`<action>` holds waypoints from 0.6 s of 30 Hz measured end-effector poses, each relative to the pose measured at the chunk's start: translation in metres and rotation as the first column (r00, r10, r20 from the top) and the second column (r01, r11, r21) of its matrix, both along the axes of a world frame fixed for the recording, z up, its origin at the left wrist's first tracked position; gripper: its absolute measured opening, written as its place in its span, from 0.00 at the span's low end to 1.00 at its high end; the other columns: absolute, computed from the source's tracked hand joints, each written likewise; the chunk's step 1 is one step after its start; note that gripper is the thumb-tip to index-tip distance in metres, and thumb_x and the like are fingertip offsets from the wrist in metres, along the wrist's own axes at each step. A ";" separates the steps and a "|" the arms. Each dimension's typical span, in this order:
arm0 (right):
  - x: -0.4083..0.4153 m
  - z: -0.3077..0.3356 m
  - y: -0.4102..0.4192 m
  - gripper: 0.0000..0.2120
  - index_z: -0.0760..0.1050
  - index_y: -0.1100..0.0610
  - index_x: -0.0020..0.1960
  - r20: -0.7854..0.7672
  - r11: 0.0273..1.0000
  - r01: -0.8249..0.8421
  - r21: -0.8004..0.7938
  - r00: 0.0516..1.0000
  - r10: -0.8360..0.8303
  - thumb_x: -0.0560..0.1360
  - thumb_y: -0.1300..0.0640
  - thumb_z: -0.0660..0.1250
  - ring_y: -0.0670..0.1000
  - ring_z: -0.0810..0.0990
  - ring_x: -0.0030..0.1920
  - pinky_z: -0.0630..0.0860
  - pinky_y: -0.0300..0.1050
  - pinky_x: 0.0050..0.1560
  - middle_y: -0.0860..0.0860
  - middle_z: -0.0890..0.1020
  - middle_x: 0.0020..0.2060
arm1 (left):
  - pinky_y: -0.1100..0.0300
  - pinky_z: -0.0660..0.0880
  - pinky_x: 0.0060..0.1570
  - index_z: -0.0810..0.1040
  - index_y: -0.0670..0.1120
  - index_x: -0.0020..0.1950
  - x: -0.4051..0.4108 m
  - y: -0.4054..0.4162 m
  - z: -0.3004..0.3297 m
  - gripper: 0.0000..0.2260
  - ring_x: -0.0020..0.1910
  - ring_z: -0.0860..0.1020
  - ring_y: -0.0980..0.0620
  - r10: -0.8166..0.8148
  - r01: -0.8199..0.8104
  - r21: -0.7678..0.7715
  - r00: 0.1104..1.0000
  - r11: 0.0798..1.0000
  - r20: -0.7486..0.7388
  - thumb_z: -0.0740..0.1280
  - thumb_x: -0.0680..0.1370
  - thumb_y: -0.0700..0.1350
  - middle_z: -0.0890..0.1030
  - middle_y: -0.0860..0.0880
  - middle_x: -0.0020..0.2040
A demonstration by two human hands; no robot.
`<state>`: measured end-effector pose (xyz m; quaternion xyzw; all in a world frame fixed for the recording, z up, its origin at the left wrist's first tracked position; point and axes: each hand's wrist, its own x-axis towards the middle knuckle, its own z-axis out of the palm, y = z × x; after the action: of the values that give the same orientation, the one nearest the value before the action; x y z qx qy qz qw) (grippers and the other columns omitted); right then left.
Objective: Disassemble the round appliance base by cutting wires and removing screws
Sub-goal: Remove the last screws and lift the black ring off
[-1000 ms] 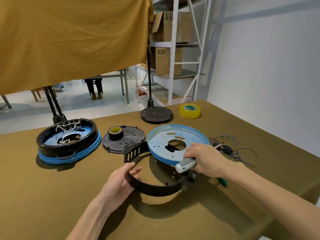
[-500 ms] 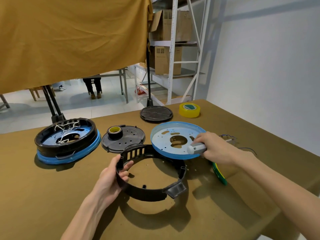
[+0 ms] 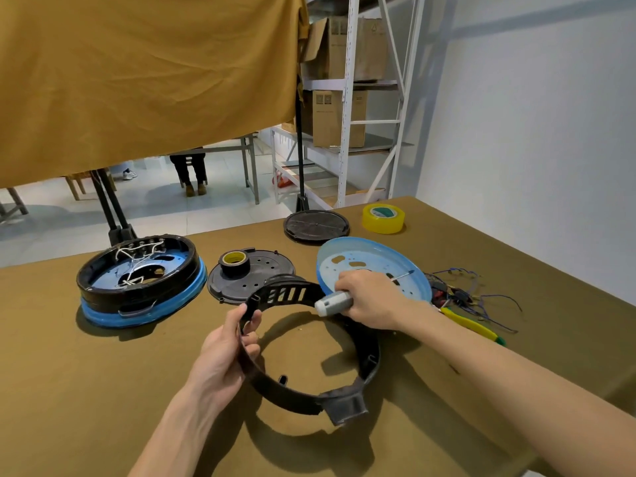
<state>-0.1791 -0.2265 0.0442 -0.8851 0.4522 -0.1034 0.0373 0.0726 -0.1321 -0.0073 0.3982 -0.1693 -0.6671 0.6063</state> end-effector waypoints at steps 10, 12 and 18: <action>-0.035 -0.015 0.013 0.09 0.75 0.48 0.40 -0.002 0.997 -0.046 -0.058 0.999 0.046 0.72 0.61 0.71 0.47 0.70 0.40 0.60 0.38 0.34 0.44 0.75 0.39 | 0.65 0.71 0.24 0.84 0.37 0.60 0.010 -0.006 -0.014 0.22 0.28 0.69 0.57 -0.145 0.139 0.053 0.981 0.989 0.132 0.75 0.73 0.52 0.84 0.47 0.43; -0.033 -0.018 0.017 0.07 0.77 0.50 0.41 0.010 0.997 -0.031 -0.071 0.999 0.032 0.72 0.61 0.71 0.48 0.70 0.40 0.61 0.41 0.35 0.45 0.74 0.39 | 0.65 0.67 0.23 0.82 0.34 0.58 0.004 -0.005 -0.014 0.18 0.26 0.65 0.57 -0.120 0.119 0.020 0.970 0.993 0.212 0.72 0.77 0.48 0.72 0.50 0.31; -0.007 -0.017 0.025 0.03 0.76 0.57 0.42 0.145 0.978 0.102 -0.183 0.987 -0.076 0.73 0.62 0.69 0.56 0.75 0.38 0.62 0.46 0.35 0.50 0.74 0.37 | 0.64 0.64 0.24 0.76 0.35 0.62 -0.025 0.003 -0.019 0.12 0.26 0.63 0.55 0.099 0.014 -0.210 0.852 0.978 0.515 0.58 0.85 0.39 0.65 0.51 0.29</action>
<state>-0.1859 -0.2012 0.0268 -0.8544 0.4757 -0.2081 -0.0210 0.0472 -0.1294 -0.0262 0.5029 -0.3869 -0.4991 0.5901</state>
